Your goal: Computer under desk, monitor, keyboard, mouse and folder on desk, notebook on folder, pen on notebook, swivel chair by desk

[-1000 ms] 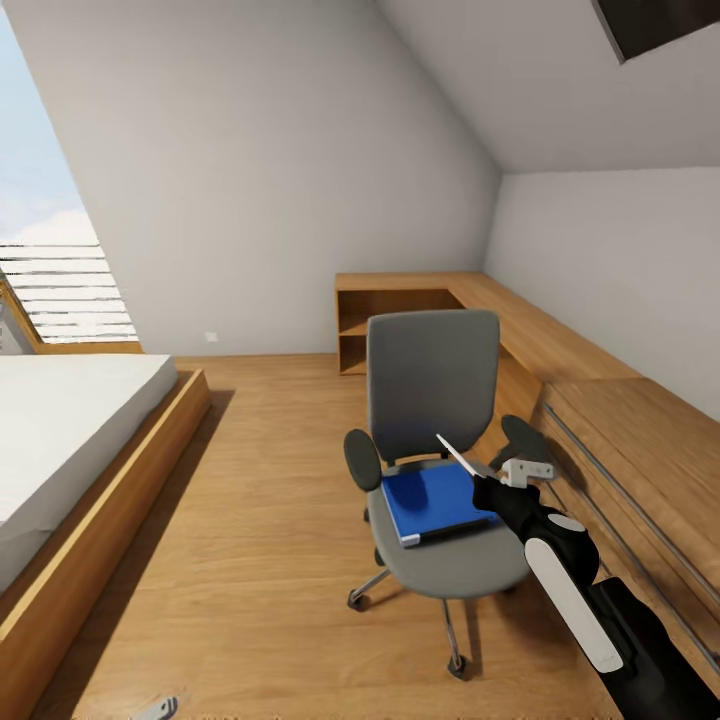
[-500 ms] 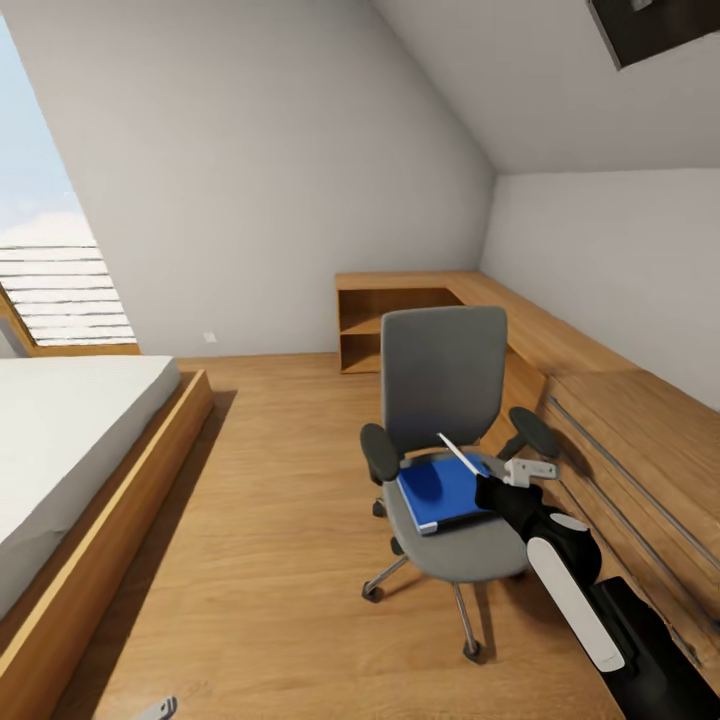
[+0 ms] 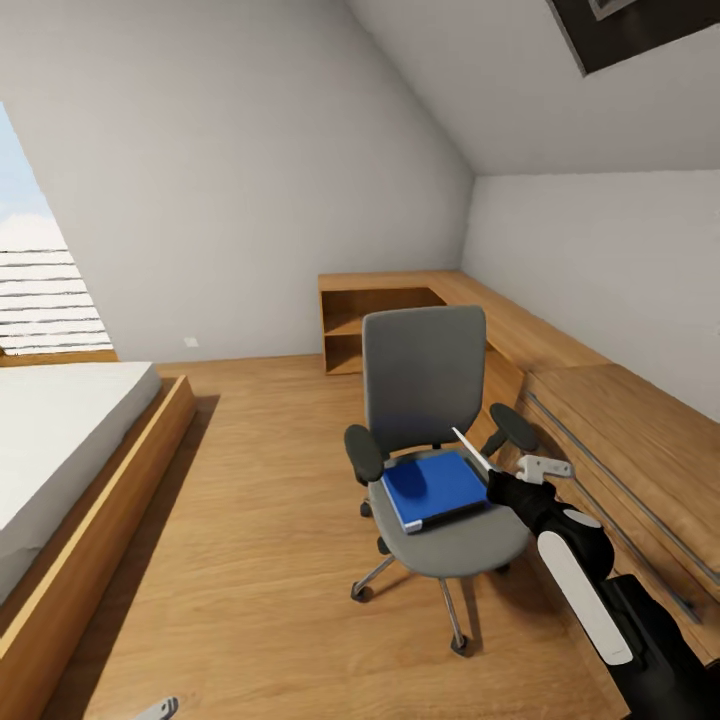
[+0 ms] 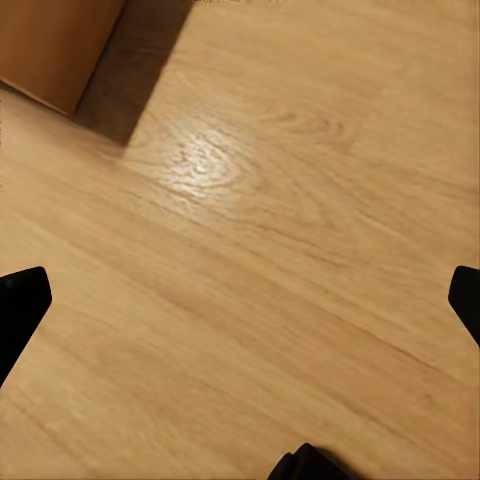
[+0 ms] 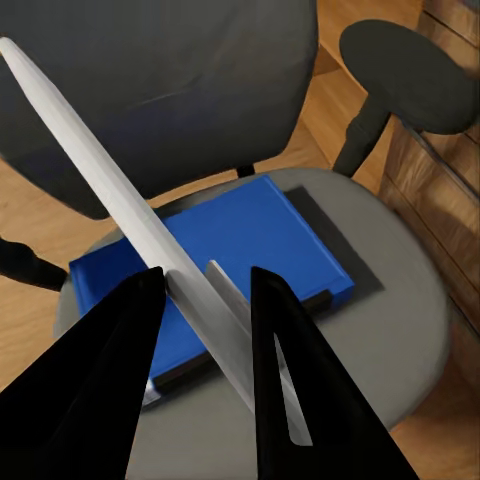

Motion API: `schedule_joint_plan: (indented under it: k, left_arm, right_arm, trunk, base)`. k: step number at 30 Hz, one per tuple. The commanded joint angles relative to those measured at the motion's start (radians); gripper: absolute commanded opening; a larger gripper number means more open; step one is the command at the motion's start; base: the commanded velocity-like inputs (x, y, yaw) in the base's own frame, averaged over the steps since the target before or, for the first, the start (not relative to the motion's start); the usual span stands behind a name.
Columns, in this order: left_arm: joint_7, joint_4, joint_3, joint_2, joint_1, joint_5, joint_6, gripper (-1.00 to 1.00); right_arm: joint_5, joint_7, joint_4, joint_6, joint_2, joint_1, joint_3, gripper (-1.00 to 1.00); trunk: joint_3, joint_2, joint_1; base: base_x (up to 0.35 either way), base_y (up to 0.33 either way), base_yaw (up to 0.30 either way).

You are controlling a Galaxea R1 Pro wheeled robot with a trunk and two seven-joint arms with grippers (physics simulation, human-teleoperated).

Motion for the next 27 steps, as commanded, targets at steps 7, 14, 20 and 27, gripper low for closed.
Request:
schedule_joint_plan:
  k: [7, 14, 20, 27]
  left_arm:
    - [0.004, -0.001, -0.009, -0.003, -0.001, 0.012, -0.005, 1.0]
    - [0.003, 0.008, -0.01, -0.014, -0.001, 0.012, -0.003, 1.0]
    - [-0.004, 0.045, -0.01, -0.035, -0.001, 0.011, -0.004, 1.0]
    - [-0.005, 0.051, -0.008, -0.04, -0.001, 0.011, -0.004, 1.0]
  right_arm:
    - [-0.011, -0.01, -0.001, 0.001, 0.0, -0.001, 0.002, -1.0]
    - [-0.01, -0.028, 0.0, 0.008, 0.026, -0.012, 0.004, -1.0]
    - [-0.013, -0.134, 0.002, 0.031, 0.081, -0.15, -0.038, -1.0]
    - [-0.017, -0.15, 0.007, 0.059, 0.091, -0.184, -0.049, -1.0]
  trunk:
    - [0.021, 0.049, -0.027]
    - [0.043, 0.098, -0.054]
    - [0.062, 0.14, -0.077]
    - [0.084, 0.189, -0.104]
  base:
    - [0.0, 0.0, -0.002]
    - [0.0, 0.0, 0.0]
    - [0.0, 0.0, 0.0]
    - [0.0, 0.0, 0.0]
